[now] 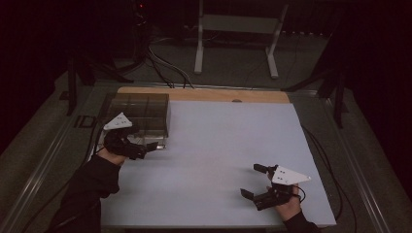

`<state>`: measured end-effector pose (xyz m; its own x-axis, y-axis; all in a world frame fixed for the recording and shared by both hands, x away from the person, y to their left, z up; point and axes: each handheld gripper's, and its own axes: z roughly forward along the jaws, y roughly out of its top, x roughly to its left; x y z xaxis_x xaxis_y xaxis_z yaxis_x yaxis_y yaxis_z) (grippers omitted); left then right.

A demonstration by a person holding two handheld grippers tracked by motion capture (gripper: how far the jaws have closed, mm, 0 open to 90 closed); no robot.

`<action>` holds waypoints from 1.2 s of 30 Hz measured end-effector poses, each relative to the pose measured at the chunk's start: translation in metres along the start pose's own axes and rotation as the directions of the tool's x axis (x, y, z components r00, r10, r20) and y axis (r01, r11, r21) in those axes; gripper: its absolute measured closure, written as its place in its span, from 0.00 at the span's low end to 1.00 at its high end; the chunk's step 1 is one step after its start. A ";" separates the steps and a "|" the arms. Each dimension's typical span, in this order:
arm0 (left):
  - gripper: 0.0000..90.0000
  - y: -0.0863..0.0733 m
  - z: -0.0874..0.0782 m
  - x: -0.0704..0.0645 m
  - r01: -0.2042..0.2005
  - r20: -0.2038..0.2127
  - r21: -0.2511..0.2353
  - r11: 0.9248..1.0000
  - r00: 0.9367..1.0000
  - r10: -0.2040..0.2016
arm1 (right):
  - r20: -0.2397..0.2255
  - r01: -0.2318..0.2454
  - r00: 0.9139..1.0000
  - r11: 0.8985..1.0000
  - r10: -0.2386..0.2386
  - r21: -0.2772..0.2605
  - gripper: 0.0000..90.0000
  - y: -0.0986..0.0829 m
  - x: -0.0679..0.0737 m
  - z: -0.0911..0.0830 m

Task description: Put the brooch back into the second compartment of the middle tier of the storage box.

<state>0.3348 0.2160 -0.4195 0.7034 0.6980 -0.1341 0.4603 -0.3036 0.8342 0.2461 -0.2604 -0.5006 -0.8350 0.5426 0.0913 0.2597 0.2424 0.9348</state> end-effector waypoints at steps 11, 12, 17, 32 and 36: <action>0.00 -0.014 0.004 -0.012 -0.005 0.041 -0.018 1.000 0.999 0.006 | -0.004 0.002 1.000 1.000 -0.002 0.002 0.00 0.000 0.000 0.001; 0.00 -0.015 0.004 -0.013 0.002 0.042 -0.018 1.000 0.999 -0.001 | -0.004 0.002 1.000 1.000 -0.002 0.002 0.00 0.000 0.000 0.001; 0.00 -0.025 0.004 -0.013 0.009 0.043 -0.010 1.000 0.999 -0.008 | -0.003 0.005 1.000 1.000 -0.005 0.000 0.00 0.001 0.001 0.001; 0.00 -0.070 0.004 -0.022 0.001 0.060 0.016 1.000 0.998 -0.002 | -0.008 0.007 1.000 1.000 -0.007 0.007 0.00 0.001 0.001 0.002; 0.00 -0.081 0.004 -0.025 0.015 0.070 0.018 1.000 0.997 -0.016 | -0.009 0.006 1.000 1.000 -0.006 0.004 0.00 0.001 0.001 0.002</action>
<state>0.2817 0.2204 -0.4859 0.7322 0.6556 -0.1845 0.4801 -0.3047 0.8226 0.2464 -0.2579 -0.5001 -0.8407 0.5342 0.0884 0.2562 0.2486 0.9341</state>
